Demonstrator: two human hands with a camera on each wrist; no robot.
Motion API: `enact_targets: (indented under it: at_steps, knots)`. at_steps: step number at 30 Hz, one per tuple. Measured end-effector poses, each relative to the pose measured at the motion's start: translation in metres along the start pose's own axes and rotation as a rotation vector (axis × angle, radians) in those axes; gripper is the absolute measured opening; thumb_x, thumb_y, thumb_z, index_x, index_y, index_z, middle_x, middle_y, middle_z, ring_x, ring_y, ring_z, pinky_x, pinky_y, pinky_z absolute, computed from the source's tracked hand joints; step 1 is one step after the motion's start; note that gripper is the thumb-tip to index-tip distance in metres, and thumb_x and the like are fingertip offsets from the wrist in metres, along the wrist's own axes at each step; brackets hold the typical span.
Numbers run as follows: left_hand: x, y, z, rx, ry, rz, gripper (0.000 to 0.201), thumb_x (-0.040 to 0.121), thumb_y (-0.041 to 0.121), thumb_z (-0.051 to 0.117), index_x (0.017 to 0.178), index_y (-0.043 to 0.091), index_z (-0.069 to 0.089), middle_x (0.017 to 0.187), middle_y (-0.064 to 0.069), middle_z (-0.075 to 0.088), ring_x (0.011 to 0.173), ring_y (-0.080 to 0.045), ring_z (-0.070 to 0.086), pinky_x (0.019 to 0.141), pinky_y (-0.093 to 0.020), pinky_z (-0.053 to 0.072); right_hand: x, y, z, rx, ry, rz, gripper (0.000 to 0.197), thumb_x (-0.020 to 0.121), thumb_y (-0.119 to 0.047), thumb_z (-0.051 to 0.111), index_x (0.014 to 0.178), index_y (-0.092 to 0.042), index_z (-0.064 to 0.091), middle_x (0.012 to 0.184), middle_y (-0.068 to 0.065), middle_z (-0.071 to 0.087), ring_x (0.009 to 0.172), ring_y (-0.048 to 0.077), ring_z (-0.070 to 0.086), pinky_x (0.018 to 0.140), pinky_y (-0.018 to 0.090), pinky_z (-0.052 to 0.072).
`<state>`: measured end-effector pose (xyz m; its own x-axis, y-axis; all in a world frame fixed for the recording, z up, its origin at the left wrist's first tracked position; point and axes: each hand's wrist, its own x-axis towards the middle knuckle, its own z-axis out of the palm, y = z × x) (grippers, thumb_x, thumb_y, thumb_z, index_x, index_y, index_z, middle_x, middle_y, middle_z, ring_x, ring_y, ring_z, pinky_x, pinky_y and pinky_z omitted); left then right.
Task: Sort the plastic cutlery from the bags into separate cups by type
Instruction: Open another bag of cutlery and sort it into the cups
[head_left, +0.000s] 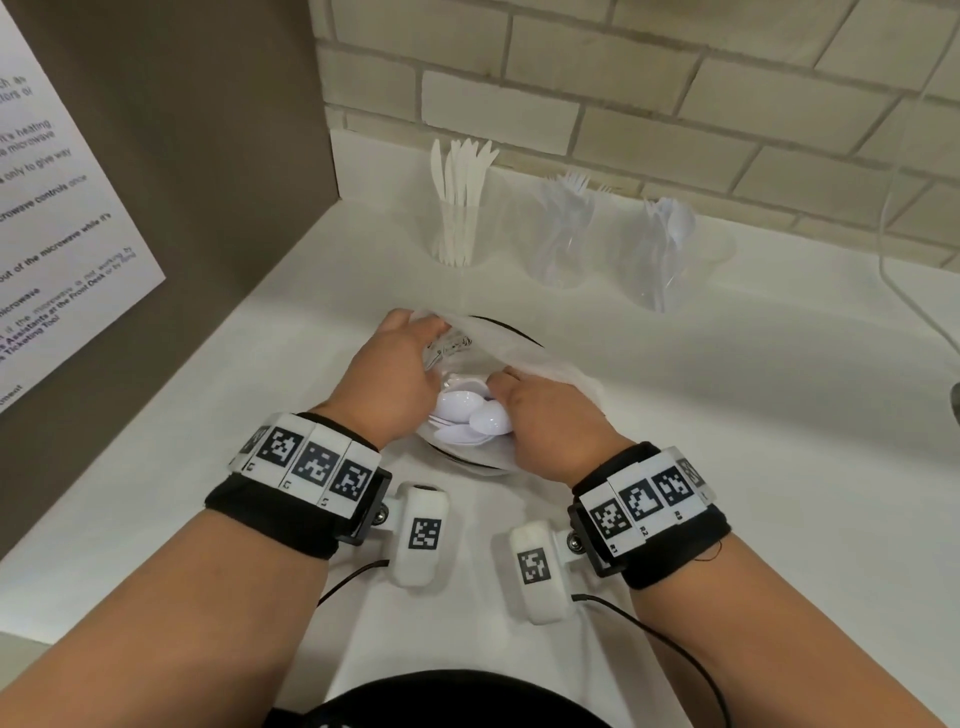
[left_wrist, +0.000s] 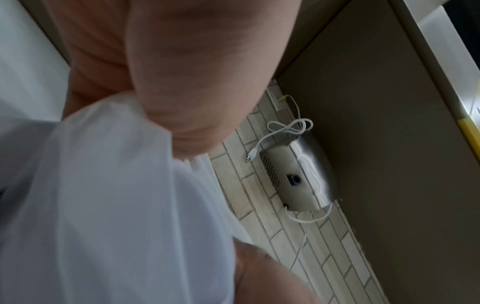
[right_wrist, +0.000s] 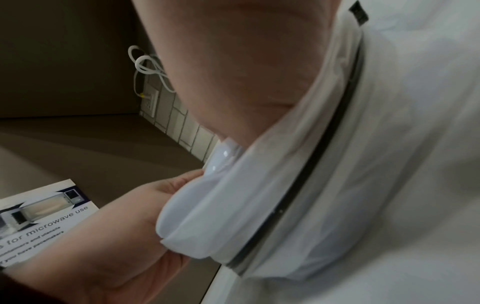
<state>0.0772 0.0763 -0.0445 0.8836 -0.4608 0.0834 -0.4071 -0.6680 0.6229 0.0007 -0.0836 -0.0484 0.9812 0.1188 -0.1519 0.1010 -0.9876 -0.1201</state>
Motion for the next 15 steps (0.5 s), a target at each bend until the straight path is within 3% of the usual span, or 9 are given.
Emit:
enact_targets:
  at_steps: [2,5,8,12,15]
  knots:
    - [-0.001,0.001,0.000,0.007,-0.013,0.005,0.052,0.089,0.006,0.057,0.139,0.016,0.045,0.137,-0.007,0.038,0.116,-0.025,0.052,0.095,-0.018,0.033,0.000,0.000,0.001,0.022,0.003,-0.015,0.034,0.083,-0.007,0.053,0.116,-0.013,0.046,0.116,0.005,0.056,0.094,0.031,0.060,0.071,0.034,0.046]
    - [-0.001,0.000,0.001,0.013,-0.058,0.018,0.057,0.090,0.006,0.056,0.143,0.020,0.041,0.140,-0.005,0.035,0.120,-0.023,0.048,0.093,-0.012,0.026,0.000,0.002,0.001,0.041,-0.019,-0.011,0.036,0.084,-0.009,0.055,0.119,-0.013,0.045,0.125,0.006,0.054,0.102,0.030,0.060,0.075,0.033,0.047]
    - [0.000,-0.002,0.001,0.030,-0.100,0.011,0.058,0.091,0.010,0.056,0.145,0.022,0.038,0.138,-0.004,0.036,0.122,-0.023,0.048,0.095,-0.015,0.028,0.002,0.002,0.000,0.049,-0.034,-0.006,0.034,0.085,-0.010,0.054,0.118,-0.013,0.044,0.118,0.007,0.055,0.099,0.030,0.059,0.072,0.033,0.045]
    - [0.005,-0.009,-0.008,-0.002,-0.136,-0.019,0.052,0.090,0.013,0.059,0.139,0.027,0.047,0.124,0.000,0.042,0.115,-0.016,0.048,0.092,-0.012,0.026,-0.001,0.005,0.000,0.210,0.051,0.007,0.041,0.085,-0.012,0.059,0.122,-0.015,0.042,0.110,0.009,0.062,0.095,0.032,0.060,0.072,0.034,0.045]
    - [0.007,-0.012,-0.014,-0.043,-0.153,-0.046,0.047,0.086,0.012,0.065,0.129,0.030,0.057,0.112,0.006,0.044,0.113,-0.013,0.050,0.092,-0.013,0.029,-0.002,0.009,-0.001,0.289,0.081,0.022,0.049,0.084,-0.010,0.060,0.130,-0.014,0.043,0.117,0.009,0.063,0.101,0.031,0.059,0.079,0.032,0.044]
